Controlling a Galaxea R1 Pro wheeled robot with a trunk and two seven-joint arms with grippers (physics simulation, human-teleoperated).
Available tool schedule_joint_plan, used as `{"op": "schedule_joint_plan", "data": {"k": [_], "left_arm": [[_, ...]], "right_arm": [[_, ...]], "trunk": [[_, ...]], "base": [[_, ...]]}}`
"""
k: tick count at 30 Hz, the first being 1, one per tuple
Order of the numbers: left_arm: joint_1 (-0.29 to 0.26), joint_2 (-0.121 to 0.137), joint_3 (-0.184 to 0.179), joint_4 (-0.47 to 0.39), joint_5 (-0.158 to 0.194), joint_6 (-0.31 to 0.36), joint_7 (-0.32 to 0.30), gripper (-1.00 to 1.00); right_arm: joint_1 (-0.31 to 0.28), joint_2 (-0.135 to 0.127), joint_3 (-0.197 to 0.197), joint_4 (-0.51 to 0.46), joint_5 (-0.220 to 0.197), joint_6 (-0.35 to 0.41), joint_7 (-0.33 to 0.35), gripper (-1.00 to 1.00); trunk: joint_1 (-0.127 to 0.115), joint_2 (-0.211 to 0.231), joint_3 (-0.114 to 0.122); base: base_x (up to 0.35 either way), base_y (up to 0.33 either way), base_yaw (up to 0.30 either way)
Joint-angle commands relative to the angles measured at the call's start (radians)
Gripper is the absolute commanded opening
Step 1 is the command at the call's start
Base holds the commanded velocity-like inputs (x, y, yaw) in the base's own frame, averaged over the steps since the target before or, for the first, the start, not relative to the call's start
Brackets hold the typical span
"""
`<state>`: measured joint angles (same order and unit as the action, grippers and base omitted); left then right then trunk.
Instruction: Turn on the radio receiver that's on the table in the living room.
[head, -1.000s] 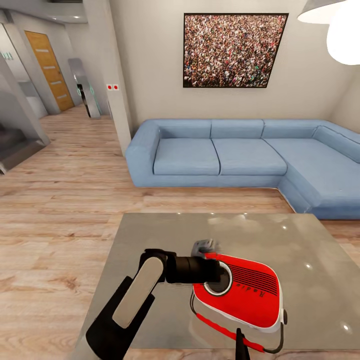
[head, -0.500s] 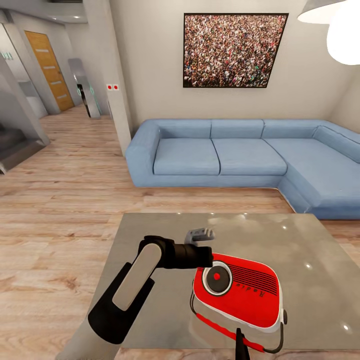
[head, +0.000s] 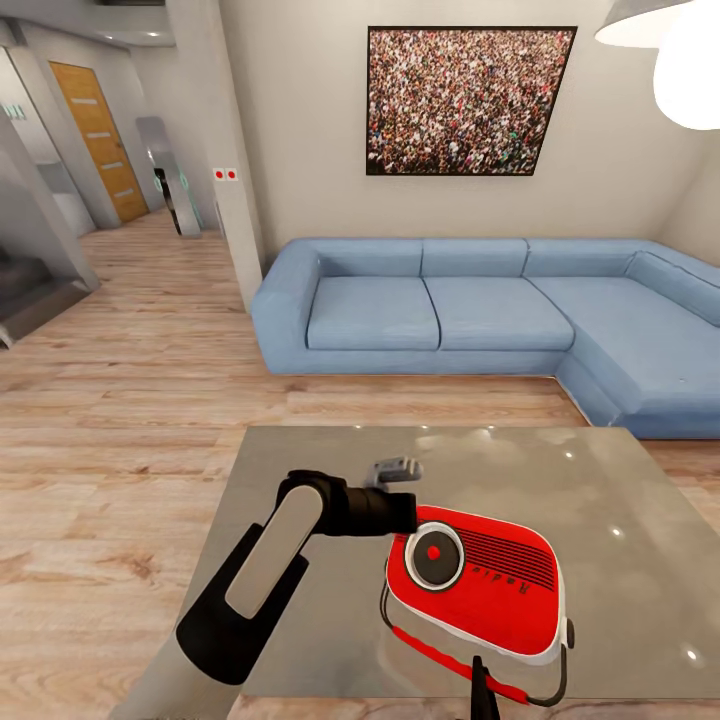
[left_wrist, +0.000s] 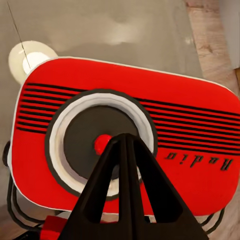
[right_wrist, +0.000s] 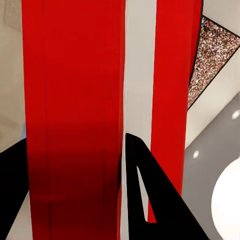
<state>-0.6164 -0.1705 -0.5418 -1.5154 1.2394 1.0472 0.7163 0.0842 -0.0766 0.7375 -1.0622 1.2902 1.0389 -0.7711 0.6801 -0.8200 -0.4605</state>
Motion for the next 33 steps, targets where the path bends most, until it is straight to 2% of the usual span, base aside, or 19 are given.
{"op": "schedule_joint_plan", "data": {"k": [1,8,16,22,33], "left_arm": [[-0.001,0.0,0.0,0.001,0.0,0.0,0.004,-1.0],[-0.01,-0.002,0.001,0.013,0.001,0.0,0.01,-1.0],[-0.054,-0.004,0.005,0.091,0.007,0.0,0.008,-1.0],[-0.058,-0.004,0.005,0.136,0.031,-0.001,0.006,-1.0],[-0.059,-0.004,0.001,0.216,0.035,-0.004,0.002,-1.0]], "right_arm": [[0.0,0.0,0.0,-0.001,0.017,0.008,0.0,-1.0],[0.0,0.0,0.0,-0.001,0.017,0.008,0.0,-1.0],[0.0,0.0,0.002,-0.002,0.018,0.008,0.0,-1.0],[0.0,0.0,0.002,-0.002,0.018,0.008,0.0,-1.0],[0.0,0.001,0.003,-0.002,0.019,0.008,0.0,-1.0]], "trunk": [[0.0,0.0,0.0],[0.0,0.0,0.0],[0.0,0.0,0.0],[0.0,0.0,0.0],[0.0,0.0,0.0]], "base": [[0.0,0.0,0.0],[0.0,0.0,0.0],[0.0,0.0,0.0],[0.0,0.0,0.0],[0.0,0.0,0.0]]}}
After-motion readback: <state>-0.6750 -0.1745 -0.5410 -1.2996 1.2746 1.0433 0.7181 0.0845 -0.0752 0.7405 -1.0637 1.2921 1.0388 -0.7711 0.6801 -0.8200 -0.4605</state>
